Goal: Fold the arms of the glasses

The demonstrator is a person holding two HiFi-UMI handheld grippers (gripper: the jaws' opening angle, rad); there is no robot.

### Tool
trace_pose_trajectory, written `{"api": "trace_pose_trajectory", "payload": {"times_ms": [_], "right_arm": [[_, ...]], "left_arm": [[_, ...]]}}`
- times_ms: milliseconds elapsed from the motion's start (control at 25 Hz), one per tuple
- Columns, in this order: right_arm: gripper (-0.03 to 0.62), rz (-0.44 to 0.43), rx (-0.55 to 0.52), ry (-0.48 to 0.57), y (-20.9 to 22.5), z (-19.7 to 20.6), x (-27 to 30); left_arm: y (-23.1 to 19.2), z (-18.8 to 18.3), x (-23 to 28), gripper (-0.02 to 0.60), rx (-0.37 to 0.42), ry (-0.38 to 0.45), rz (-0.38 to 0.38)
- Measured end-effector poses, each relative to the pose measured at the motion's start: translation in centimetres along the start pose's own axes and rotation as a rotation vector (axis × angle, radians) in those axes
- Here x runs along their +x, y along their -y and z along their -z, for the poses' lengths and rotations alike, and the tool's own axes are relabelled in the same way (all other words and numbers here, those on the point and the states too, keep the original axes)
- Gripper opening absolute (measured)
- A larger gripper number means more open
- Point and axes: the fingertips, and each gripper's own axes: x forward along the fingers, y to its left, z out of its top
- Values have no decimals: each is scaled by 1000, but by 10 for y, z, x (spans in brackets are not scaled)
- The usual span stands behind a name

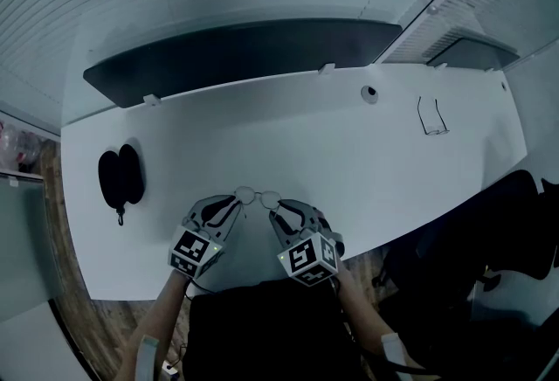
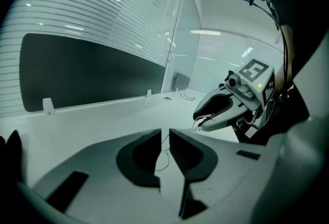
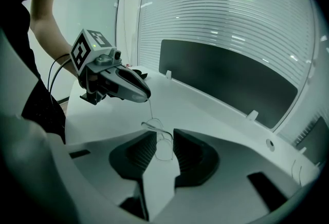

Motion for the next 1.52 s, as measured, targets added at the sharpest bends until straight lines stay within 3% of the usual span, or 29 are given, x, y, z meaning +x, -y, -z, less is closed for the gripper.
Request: {"api": "trace_pose_trajectory", "payload": {"times_ms": [640,1520], "right_arm": [[115,-5,62,8,4,4,0],[115,-31,118,1,3,7,3]], "left_arm": [[7,20,33,51,-55,-72,34],[5,56,50,48,-64,-195,43]]}}
